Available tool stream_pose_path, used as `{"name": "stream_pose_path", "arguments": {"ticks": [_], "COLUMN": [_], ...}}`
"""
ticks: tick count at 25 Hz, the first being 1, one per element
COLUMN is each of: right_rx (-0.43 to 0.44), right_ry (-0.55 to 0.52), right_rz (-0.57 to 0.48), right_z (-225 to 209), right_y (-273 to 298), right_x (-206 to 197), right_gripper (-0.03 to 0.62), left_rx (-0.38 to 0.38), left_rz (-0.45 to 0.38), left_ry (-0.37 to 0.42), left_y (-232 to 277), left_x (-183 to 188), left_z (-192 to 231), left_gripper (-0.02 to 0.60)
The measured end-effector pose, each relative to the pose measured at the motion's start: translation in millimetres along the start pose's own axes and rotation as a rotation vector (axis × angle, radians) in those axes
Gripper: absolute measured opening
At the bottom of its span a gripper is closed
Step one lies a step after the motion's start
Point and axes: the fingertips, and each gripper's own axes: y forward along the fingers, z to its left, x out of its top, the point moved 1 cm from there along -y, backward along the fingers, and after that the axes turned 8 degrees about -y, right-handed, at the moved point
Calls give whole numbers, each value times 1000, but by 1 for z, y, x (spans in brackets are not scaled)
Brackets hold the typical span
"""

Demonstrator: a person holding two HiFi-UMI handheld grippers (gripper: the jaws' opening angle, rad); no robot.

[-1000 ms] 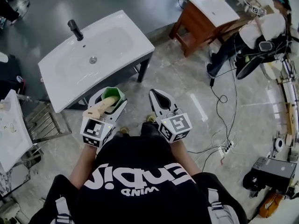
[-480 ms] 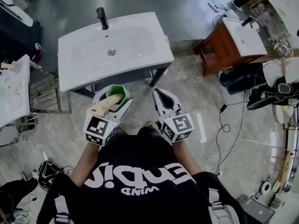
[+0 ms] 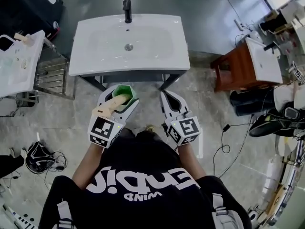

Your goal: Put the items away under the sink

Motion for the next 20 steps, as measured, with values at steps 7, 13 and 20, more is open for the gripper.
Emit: {"name": "stream_pose_path", "arguments": {"ticks": [7,13,20], "right_rx": [66,88,59], "right_ry": [-11,-21,-9], "right_rz": [7,10,3], "right_z": [0,4,10], "right_y": [-7,0,14], "right_x": [-6,-2,2], "right_gripper": [18,18,18], "left_rx": [64,68,47], "left_rz": [-11,-11,-5], "left_ry": [-34,-25,-12], "left_y": [-4,-10,-5], "left_x": [-7,-6,-6], "left_z": [-12,-14,3], "left_gripper": [316,316,317]}}
